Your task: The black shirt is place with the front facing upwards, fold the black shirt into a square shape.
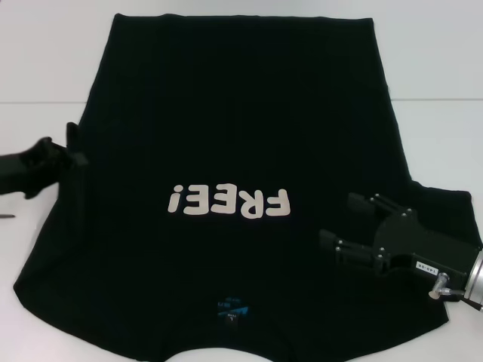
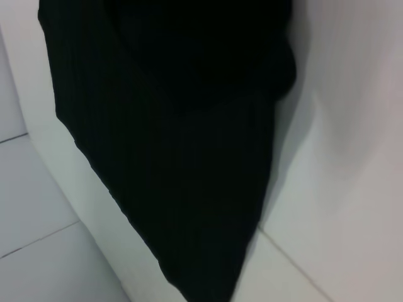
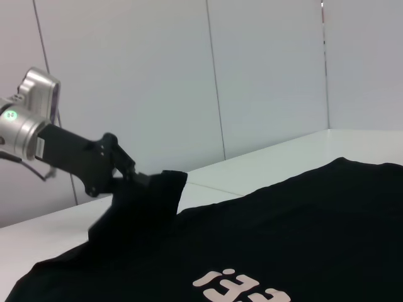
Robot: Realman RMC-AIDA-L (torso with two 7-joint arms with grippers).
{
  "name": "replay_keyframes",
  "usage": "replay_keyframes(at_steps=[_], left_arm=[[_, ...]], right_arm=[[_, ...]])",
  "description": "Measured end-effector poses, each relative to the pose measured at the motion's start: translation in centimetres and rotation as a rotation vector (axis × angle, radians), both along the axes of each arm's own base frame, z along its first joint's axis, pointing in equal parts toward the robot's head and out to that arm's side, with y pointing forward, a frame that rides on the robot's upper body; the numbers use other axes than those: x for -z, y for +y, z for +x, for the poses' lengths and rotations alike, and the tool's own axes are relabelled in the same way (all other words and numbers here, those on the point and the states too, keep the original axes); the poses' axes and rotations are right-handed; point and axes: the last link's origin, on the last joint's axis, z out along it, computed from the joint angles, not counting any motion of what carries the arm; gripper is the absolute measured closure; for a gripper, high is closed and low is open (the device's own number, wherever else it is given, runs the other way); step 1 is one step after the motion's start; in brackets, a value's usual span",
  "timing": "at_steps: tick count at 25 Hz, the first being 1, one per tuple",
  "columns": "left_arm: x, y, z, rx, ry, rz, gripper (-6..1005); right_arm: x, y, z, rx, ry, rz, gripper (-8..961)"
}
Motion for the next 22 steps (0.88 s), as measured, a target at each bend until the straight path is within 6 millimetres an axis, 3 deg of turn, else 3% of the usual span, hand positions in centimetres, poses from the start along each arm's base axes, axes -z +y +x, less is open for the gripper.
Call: replay_keyframes(at_steps=[6,11,16,19,22], left_arm=[[2.5,-0.7,-0.2,-0.012,-0.075,0.034,994],[3.9,-1.3,0.4,0.075,-0.126,0.086,982],[4.6,-1.7,0.9,0.118,-0.136,0.098,799],[4.6,-2.1,0.9,0.137,-0.141,0.091,566],[4.4,-2.7,1.5,0.241,-0.121,0.084,428]], right_arm=[[0.0,0.0,0.0,-0.001,0.0,0.0,10],[0.0,0.0,0.0,0.0,-0.001,0.001,10],[0.0,0.1,0.0,0.002,-0.003,0.001,10],[0.0,0.2,0.0,0.004,-0.005,0.002,10],[0.0,0.2,0.1,0.012,-0.007,0.008,11]])
